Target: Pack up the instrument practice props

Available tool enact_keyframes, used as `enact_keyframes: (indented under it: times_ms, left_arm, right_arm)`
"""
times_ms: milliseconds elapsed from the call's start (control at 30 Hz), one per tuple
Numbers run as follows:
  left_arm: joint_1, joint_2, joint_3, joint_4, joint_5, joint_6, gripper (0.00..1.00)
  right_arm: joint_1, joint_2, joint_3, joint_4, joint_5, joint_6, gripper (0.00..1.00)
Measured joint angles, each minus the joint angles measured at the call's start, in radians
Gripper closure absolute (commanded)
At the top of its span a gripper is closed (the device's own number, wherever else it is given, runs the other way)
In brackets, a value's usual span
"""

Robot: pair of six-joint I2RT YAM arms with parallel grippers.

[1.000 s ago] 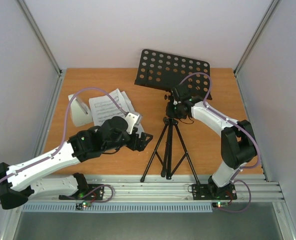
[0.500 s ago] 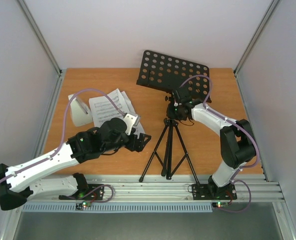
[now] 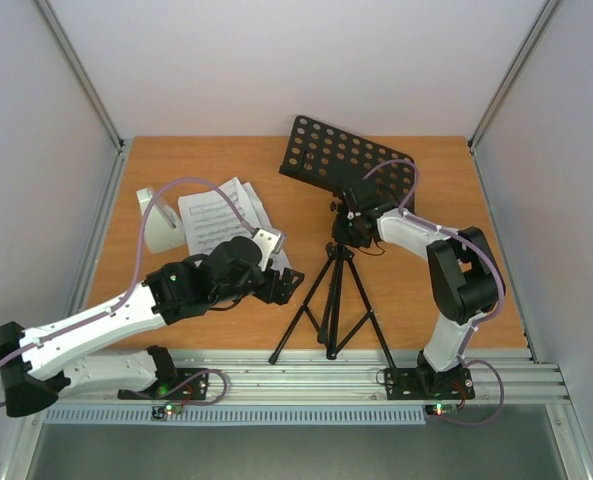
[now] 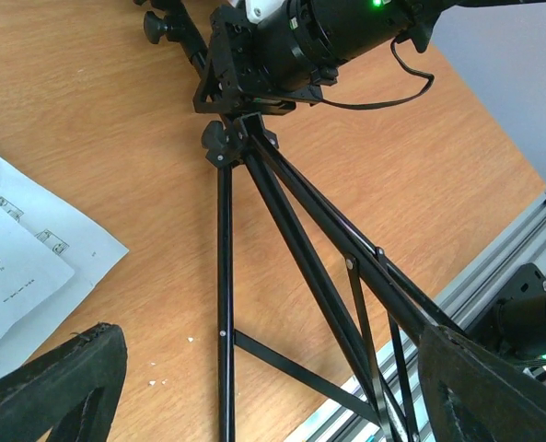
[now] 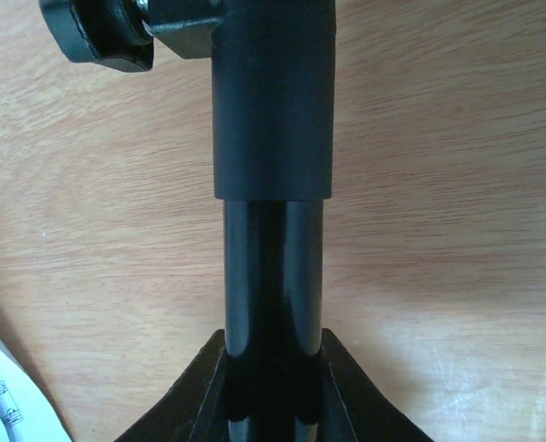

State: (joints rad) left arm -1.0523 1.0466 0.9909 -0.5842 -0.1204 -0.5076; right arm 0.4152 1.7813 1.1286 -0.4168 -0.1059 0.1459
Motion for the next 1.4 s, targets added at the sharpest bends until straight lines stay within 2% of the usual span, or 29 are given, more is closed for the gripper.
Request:
enact_keyframes:
  times_ms: [167, 467, 600, 700, 867, 1100, 1400]
  left_arm:
    - [0.001, 0.013, -0.009, 0.001, -0.004, 0.000, 0.10]
    - [0.002, 0.018, -0.037, 0.002, -0.032, -0.005, 0.08]
    - [0.002, 0.004, -0.053, 0.002, -0.056, -0.009, 0.07]
    - [0.002, -0.028, -0.070, 0.000, -0.083, -0.016, 0.05]
    - [0.002, -0.117, -0.111, -0.009, -0.140, -0.036, 0.06]
    - [0.003, -0.158, -0.201, -0.037, -0.151, -0.099, 0.17]
    - [0.005, -0.188, -0.378, -0.048, -0.069, -0.220, 0.27]
  right_arm:
    - [-0.004, 0.030, 0.000, 0.015, -0.012, 0.006, 0.73]
    - [0.024, 0.027, 0.000, 0.116, 0.063, -0.049, 0.43]
    - [0.024, 0.002, -0.002, 0.122, 0.074, -0.079, 0.30]
    - [0.023, -0.051, -0.011, 0.117, 0.083, -0.101, 0.24]
    - [0.008, -0.231, -0.051, 0.090, 0.080, -0.151, 0.22]
    - [-0.124, -0.546, -0.185, -0.016, 0.037, -0.162, 0.23]
    - [-0.138, -0.795, -0.411, -0.223, -0.127, -0.065, 0.41]
